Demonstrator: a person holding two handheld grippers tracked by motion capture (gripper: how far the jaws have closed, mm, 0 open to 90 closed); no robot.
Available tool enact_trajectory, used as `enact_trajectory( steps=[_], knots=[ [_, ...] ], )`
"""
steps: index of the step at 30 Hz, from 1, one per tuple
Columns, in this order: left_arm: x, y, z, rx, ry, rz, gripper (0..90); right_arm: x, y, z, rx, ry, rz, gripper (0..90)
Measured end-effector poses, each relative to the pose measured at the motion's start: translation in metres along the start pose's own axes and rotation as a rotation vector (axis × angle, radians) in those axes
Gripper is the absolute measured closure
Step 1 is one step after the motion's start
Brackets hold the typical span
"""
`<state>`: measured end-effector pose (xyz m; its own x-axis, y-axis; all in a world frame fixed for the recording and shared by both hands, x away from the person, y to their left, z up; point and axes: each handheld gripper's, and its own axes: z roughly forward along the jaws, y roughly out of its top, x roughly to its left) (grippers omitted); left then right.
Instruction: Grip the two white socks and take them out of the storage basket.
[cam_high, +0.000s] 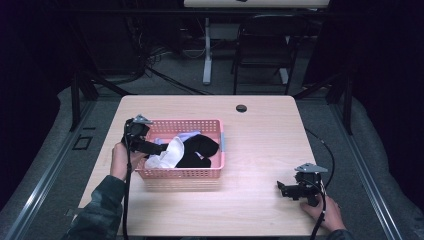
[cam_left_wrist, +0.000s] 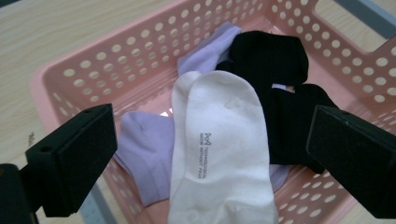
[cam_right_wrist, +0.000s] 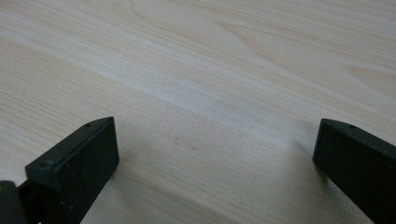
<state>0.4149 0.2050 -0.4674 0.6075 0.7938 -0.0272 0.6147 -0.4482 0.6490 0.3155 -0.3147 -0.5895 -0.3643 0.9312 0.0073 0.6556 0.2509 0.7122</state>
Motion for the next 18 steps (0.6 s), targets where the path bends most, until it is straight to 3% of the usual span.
enact_trajectory(
  steps=[3,18],
  knots=[
    [0.002,0.001,0.012,0.042,-0.019,-0.008,4.5,0.000,0.000,0.000,0.000,0.000,0.000,0.0],
    [0.003,0.003,0.057,0.205,-0.039,-0.017,19.0,0.000,0.000,0.000,0.000,-0.005,-0.001,0.0]
  ],
)
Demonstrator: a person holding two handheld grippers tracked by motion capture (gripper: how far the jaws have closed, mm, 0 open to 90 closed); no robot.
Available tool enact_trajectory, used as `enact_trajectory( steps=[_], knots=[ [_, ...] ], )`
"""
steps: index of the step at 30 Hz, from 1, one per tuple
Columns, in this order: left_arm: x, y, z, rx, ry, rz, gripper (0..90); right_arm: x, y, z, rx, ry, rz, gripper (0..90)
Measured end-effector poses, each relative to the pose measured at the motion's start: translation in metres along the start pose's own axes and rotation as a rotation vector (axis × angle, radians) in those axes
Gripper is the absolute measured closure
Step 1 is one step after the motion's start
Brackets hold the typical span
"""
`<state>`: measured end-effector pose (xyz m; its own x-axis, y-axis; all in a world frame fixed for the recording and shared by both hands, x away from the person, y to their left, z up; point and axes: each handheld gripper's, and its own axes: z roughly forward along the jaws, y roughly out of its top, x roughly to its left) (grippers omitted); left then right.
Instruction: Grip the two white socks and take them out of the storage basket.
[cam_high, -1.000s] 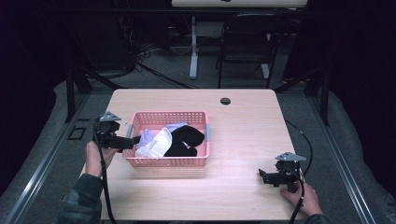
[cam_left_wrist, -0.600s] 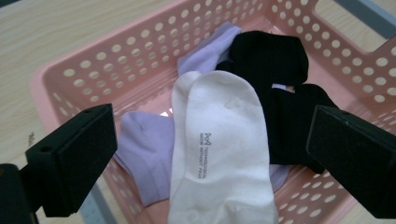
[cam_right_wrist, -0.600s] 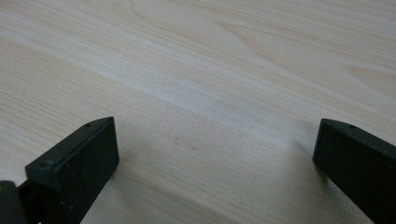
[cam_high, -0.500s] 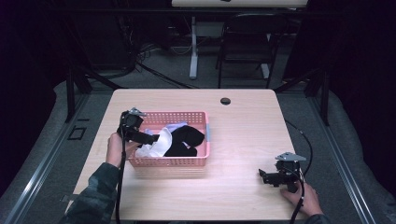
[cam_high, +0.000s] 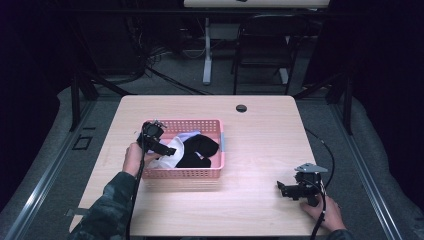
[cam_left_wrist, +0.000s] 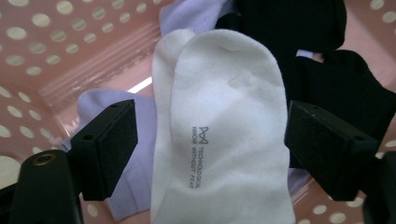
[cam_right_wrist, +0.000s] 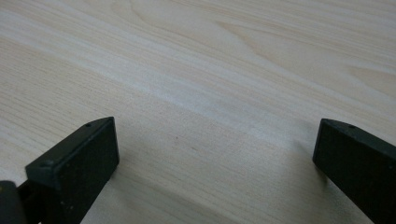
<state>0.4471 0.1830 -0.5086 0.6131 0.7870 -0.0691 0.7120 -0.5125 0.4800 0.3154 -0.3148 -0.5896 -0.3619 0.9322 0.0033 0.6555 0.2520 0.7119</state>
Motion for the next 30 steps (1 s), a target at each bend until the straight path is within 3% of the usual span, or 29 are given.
enact_trajectory(
  steps=[13,16,22,26,30],
  knots=[
    [0.002,0.009,0.024,0.152,-0.013,-0.009,38.1,0.000,0.000,0.000,-0.001,0.005,0.001,0.0],
    [0.002,0.011,0.028,0.180,-0.011,0.009,45.8,0.000,0.000,0.000,0.000,0.005,0.001,0.0],
    [0.002,0.011,0.030,0.198,-0.019,0.010,70.8,0.000,0.000,0.000,-0.001,0.004,0.001,0.0],
    [0.001,0.011,0.025,0.182,-0.016,0.019,80.5,0.000,0.000,0.000,-0.001,0.005,0.001,0.0],
    [0.001,0.012,0.018,0.155,-0.017,0.028,84.7,0.000,0.000,0.000,0.000,0.000,0.000,0.0]
  ],
)
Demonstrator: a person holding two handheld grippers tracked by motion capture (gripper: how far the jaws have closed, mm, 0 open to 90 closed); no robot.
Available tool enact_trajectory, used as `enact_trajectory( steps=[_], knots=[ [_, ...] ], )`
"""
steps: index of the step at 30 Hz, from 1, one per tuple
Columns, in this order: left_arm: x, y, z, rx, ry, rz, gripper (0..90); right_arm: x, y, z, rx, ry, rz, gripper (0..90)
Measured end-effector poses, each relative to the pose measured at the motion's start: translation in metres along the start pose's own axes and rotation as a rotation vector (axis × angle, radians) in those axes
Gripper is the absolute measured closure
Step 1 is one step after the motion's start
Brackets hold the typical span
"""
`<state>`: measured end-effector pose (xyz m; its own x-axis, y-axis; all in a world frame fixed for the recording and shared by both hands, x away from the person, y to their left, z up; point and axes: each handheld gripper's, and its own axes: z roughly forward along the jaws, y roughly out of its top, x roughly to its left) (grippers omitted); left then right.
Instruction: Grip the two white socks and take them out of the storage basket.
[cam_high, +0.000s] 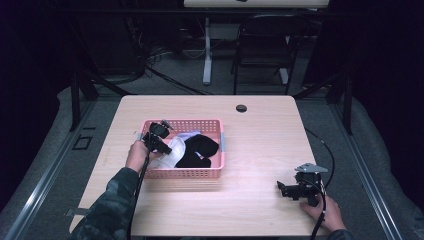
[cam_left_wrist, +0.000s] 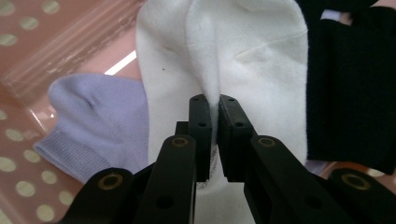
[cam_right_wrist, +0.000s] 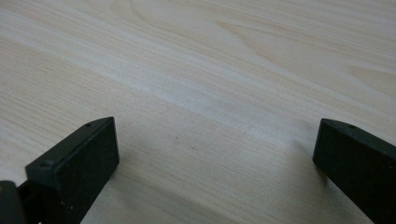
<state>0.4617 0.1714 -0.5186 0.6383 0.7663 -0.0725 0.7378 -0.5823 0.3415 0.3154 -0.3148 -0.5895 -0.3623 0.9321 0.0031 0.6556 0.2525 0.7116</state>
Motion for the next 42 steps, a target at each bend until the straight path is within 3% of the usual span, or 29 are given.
enact_trajectory(
  steps=[18,31,42],
  knots=[
    [-0.006,-0.003,-0.051,-0.170,0.001,0.049,85.2,0.000,0.000,0.000,0.000,0.001,0.001,0.0],
    [-0.012,-0.001,-0.079,-0.246,0.021,0.072,85.5,0.000,0.000,0.000,-0.001,0.004,0.001,0.0],
    [-0.015,0.001,-0.099,-0.282,0.038,0.087,85.6,0.000,0.000,0.000,-0.002,0.005,0.001,0.0]
  ],
)
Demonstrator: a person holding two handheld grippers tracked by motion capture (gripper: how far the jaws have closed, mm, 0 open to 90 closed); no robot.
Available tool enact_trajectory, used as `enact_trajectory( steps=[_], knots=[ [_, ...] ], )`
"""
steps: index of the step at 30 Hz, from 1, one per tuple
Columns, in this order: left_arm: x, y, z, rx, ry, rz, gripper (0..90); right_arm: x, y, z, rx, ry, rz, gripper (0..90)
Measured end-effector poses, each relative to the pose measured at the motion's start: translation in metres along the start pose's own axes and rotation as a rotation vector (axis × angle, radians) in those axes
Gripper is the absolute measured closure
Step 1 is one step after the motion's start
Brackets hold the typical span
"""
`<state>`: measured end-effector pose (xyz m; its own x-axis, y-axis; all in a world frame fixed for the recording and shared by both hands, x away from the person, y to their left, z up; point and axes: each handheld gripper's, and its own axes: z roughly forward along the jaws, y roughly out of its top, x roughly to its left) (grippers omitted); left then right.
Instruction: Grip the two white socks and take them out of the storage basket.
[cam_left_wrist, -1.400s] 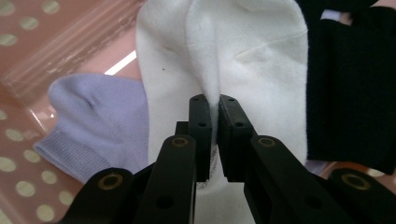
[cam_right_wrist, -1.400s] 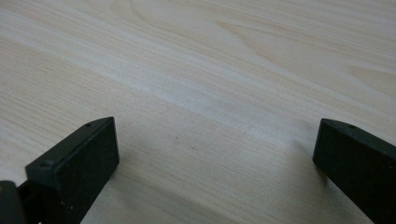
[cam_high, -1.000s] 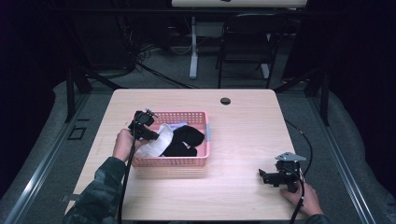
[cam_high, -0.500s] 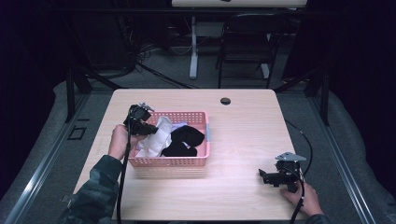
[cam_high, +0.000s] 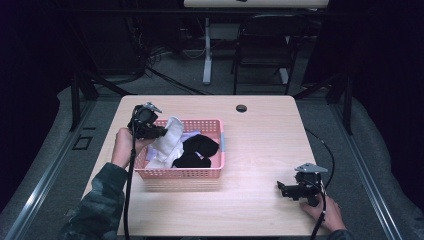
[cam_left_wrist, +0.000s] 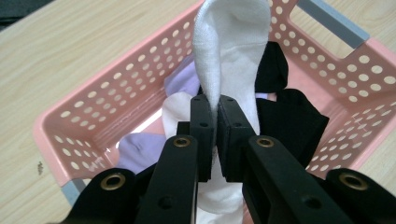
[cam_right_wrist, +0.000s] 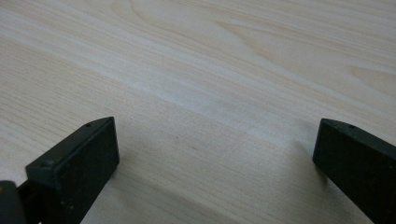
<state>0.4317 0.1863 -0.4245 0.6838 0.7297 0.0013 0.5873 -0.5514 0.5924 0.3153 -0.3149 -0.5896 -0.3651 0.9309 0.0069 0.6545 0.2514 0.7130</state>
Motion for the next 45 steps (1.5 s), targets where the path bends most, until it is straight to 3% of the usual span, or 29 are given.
enact_trajectory(
  steps=[20,36,45],
  knots=[
    [0.011,0.014,-0.042,-0.103,0.064,-0.018,85.8,0.000,0.000,0.000,0.003,-0.004,-0.003,0.0],
    [0.028,0.007,-0.071,-0.137,0.118,-0.044,85.7,0.000,0.000,0.000,0.004,-0.004,-0.003,0.0],
    [0.043,-0.009,-0.091,-0.160,0.155,-0.087,85.8,0.000,0.000,0.000,0.003,-0.004,-0.003,0.0]
  ],
)
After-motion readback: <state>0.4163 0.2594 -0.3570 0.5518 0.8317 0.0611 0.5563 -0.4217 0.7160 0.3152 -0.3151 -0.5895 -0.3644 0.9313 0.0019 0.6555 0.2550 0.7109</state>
